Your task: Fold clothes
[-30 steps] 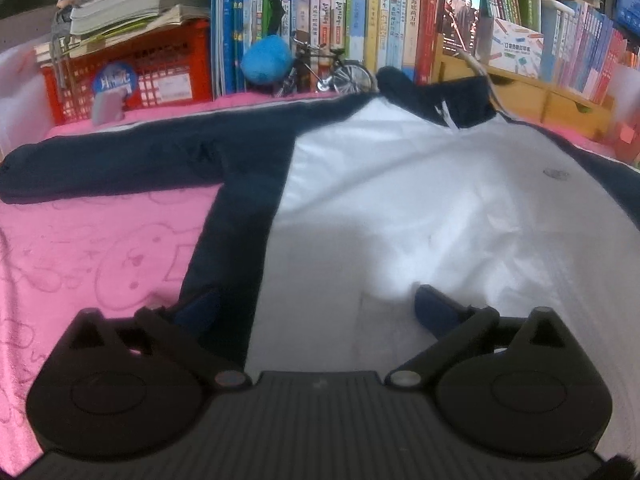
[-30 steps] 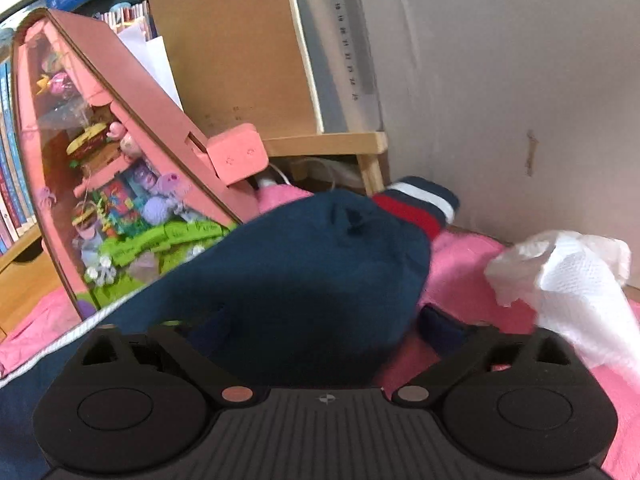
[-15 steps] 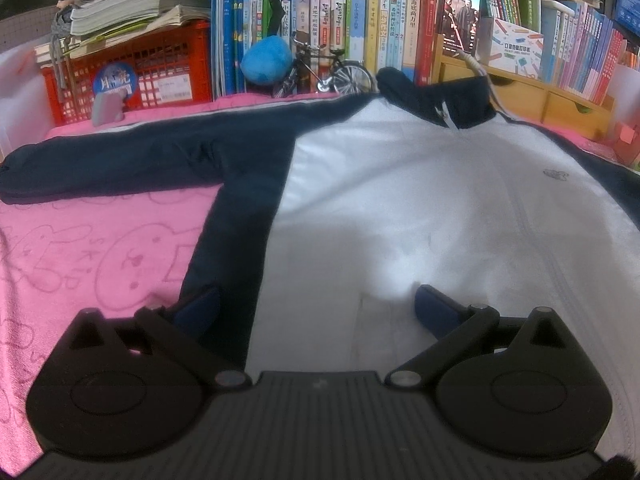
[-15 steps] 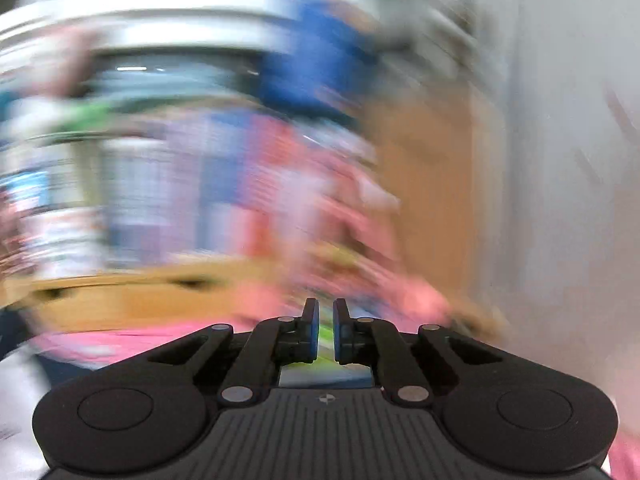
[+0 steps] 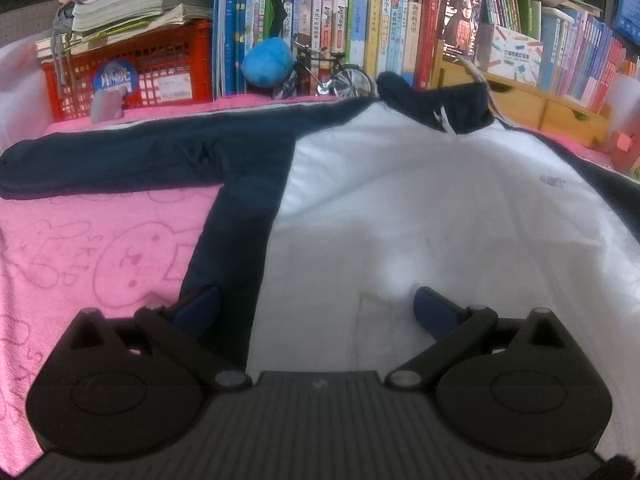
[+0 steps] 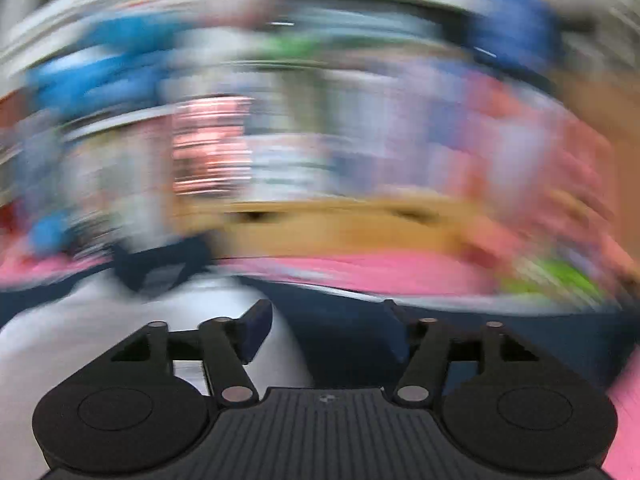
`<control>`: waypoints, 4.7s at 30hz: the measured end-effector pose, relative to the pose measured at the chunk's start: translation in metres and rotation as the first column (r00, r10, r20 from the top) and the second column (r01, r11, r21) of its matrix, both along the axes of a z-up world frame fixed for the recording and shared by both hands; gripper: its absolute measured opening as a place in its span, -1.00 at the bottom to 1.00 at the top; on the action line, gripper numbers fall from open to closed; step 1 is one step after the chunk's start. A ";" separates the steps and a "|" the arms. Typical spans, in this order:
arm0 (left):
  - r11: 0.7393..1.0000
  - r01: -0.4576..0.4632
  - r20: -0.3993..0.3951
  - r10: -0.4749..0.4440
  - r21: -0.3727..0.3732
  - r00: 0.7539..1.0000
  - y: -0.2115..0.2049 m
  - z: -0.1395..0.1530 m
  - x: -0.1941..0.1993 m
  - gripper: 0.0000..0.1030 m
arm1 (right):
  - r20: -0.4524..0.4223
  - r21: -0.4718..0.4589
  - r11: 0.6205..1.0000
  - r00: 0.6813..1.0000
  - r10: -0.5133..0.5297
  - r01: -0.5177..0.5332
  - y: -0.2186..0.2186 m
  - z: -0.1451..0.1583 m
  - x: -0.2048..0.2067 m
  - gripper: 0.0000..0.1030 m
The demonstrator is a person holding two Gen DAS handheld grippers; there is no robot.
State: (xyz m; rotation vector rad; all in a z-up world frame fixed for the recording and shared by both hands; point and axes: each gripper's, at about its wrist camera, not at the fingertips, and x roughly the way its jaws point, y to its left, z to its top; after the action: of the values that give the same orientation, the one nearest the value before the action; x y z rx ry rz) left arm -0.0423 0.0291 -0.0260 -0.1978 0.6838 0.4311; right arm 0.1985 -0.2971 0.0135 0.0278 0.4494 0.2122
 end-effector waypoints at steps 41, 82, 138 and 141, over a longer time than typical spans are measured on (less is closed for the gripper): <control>1.000 -0.001 -0.009 0.001 0.012 1.000 -0.002 0.000 0.001 1.00 | 0.051 -0.220 0.757 0.768 0.639 -0.615 0.147 0.037 -0.049 -0.71; 0.947 -0.045 0.205 0.115 -0.317 0.972 0.031 0.011 0.154 0.05 | -0.035 -0.473 0.751 0.862 0.506 -0.460 0.084 -0.028 -0.107 0.82; 0.989 0.007 0.144 0.014 -0.145 0.990 0.082 -0.007 0.159 0.50 | -0.198 -0.318 0.864 0.919 0.342 -0.390 0.002 -0.011 0.014 0.87; 0.989 0.009 0.142 0.011 -0.145 0.990 0.082 -0.006 0.159 0.52 | -0.182 -0.225 0.851 0.879 0.442 -0.475 0.006 0.014 -0.002 0.90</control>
State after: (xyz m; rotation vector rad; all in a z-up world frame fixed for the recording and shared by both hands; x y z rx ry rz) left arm 0.1166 0.1115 -0.0324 -0.3636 0.5744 0.3644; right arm 0.1969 -0.2908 0.0274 -0.3354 0.6023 0.6260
